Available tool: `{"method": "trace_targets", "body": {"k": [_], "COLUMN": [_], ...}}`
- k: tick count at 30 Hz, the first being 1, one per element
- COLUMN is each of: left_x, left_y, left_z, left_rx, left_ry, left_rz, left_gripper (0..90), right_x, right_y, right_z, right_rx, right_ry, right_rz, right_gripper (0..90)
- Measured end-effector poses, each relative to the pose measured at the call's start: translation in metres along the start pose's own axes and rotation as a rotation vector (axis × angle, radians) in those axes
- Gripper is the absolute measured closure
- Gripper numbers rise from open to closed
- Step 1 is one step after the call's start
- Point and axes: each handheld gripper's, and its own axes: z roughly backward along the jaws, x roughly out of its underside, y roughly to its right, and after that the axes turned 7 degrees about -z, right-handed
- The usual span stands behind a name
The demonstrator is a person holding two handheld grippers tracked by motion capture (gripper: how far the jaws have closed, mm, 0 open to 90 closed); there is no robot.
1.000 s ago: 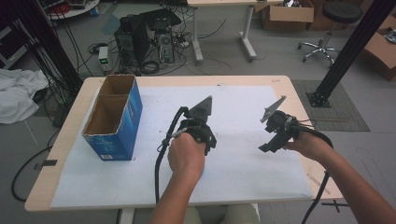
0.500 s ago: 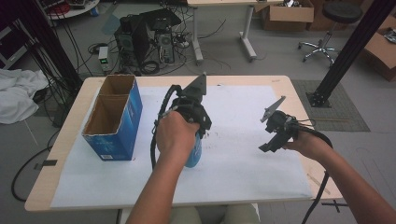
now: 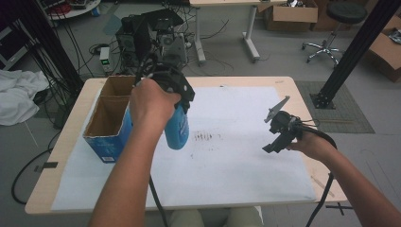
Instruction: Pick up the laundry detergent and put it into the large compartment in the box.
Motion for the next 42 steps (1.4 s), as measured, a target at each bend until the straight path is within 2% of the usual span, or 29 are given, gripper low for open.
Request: {"method": "trace_targets", "body": {"k": [1,2,5,10,11,12,13,14,15,16,17,20,23,24,25,29,30,31,33,42], "left_x": [-0.001,-0.001,-0.002,-0.002,-0.002,-0.002,-0.001,-0.001,0.000,0.000,0.001,0.003,0.006,0.006,0.009,0.013,0.013,0.014,0.016,0.020], "left_y": [-0.007,-0.007,-0.022,-0.037,-0.044,-0.044,-0.053,-0.053,-0.061,-0.061,-0.069,-0.080,-0.093,-0.093,-0.102,-0.117,-0.117,-0.125,-0.131,-0.151], "left_z": [0.007,0.007,0.022,0.034,0.040,0.040,0.047,0.047,0.053,0.053,0.059,0.066,0.072,0.072,0.073,0.071,0.071,0.070,0.069,0.060], "left_rx": [-0.015,-0.015,-0.030,-0.058,-0.072,-0.072,-0.081,-0.081,-0.094,-0.094,-0.114,-0.142,-0.144,-0.144,-0.141,-0.141,-0.141,-0.146,-0.154,-0.167], "left_ry": [-0.001,-0.001,0.016,0.024,0.030,0.030,0.041,0.041,0.047,0.047,0.045,0.047,0.057,0.057,0.067,0.068,0.068,0.068,0.070,0.081], "left_rz": [0.010,0.010,0.040,0.065,0.080,0.080,0.105,0.105,0.120,0.120,0.128,0.142,0.168,0.168,0.185,0.202,0.202,0.209,0.214,0.212], "left_gripper": [38.0,38.1,38.1,38.1,38.1,38.1,38.1,38.1,38.1,38.1,38.1,38.1,38.1,38.1,38.1,38.2,38.1,38.1,38.1,38.2], "right_x": [0.000,0.000,0.001,0.002,0.002,0.002,0.002,0.002,0.002,0.002,0.001,0.001,0.000,0.000,-0.001,-0.001,-0.002,-0.002,-0.002,-0.004], "right_y": [0.001,0.001,0.004,0.008,0.008,0.009,0.010,0.010,0.011,0.011,0.011,0.012,0.013,0.013,0.014,0.015,0.015,0.015,0.016,0.018], "right_z": [0.000,0.000,0.000,0.000,-0.001,-0.001,-0.001,-0.001,-0.001,-0.001,-0.002,-0.003,-0.003,-0.003,-0.004,-0.004,-0.004,-0.004,-0.004,-0.004], "right_rx": [0.001,0.001,0.001,-0.001,-0.002,-0.001,-0.002,-0.002,-0.004,-0.004,-0.008,-0.011,-0.010,-0.010,-0.008,-0.008,-0.008,-0.007,-0.005,0.002], "right_ry": [-0.003,-0.003,-0.002,-0.008,-0.009,-0.008,-0.007,-0.007,-0.006,-0.006,-0.012,-0.018,-0.016,-0.016,-0.017,-0.016,-0.017,-0.019,-0.021,-0.023], "right_rz": [-0.004,-0.004,-0.011,-0.021,-0.022,-0.022,-0.023,-0.023,-0.024,-0.024,-0.024,-0.027,-0.029,-0.029,-0.028,-0.034,-0.039,-0.037,-0.038,-0.045], "right_gripper": [18.0,18.0,18.0,18.0,18.0,18.0,18.0,18.0,18.0,18.0,18.0,17.9,17.9,17.9,18.0,18.0,18.0,18.0,18.0,18.0]}}
